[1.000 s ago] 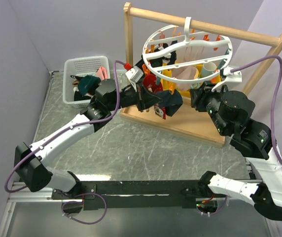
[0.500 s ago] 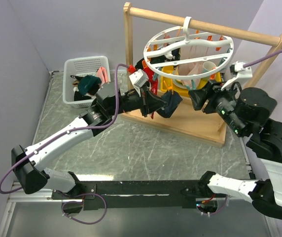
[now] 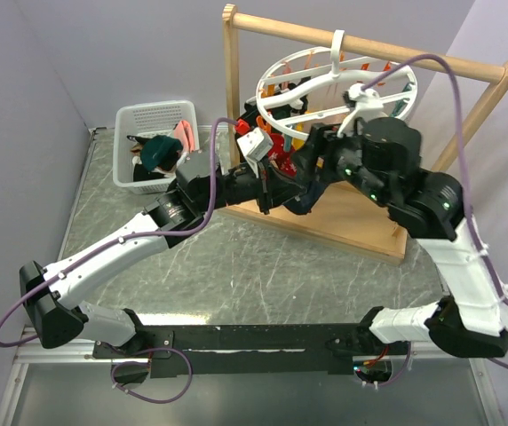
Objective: Remove the socks clipped to the hanger
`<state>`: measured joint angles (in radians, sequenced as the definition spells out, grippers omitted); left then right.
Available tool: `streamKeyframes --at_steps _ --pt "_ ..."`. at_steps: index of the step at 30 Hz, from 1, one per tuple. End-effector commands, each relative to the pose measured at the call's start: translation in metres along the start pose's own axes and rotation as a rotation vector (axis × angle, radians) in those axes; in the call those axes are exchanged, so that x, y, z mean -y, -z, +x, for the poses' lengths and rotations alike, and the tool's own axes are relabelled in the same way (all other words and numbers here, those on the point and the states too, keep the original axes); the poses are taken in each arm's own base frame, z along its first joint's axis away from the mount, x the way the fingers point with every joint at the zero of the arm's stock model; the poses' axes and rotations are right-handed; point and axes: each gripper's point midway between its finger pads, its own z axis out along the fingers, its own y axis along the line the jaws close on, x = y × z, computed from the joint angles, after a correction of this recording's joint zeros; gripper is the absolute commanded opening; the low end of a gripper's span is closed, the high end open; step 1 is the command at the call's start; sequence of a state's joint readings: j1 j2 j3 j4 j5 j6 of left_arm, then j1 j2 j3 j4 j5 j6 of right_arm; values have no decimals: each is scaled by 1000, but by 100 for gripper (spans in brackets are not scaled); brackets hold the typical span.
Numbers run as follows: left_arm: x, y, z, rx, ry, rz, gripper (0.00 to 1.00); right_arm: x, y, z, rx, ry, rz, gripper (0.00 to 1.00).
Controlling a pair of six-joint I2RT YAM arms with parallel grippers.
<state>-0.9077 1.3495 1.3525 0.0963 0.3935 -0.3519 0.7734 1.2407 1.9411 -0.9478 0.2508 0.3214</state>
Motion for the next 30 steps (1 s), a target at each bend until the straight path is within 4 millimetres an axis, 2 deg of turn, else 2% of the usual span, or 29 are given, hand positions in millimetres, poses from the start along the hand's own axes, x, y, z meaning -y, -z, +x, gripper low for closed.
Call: streamKeyframes --at_steps 1,8,16,19,26,30 --pt "21 10 -32 72 -55 31 1 -3 1 -13 32 -8 -8 72" --pt "25 12 -36 77 -65 35 1 10 -8 -7 29 0 69 72" --pt "28 17 -35 78 -65 42 1 11 -16 -10 65 -15 80 64" --pt "28 18 -33 74 -65 41 1 11 -18 -11 68 -13 87 57" --pt "29 21 -28 53 -57 44 1 12 -18 -14 89 -18 92 31" --pt "35 22 -10 -26 -53 93 2 13 -18 -13 89 -12 94 31"
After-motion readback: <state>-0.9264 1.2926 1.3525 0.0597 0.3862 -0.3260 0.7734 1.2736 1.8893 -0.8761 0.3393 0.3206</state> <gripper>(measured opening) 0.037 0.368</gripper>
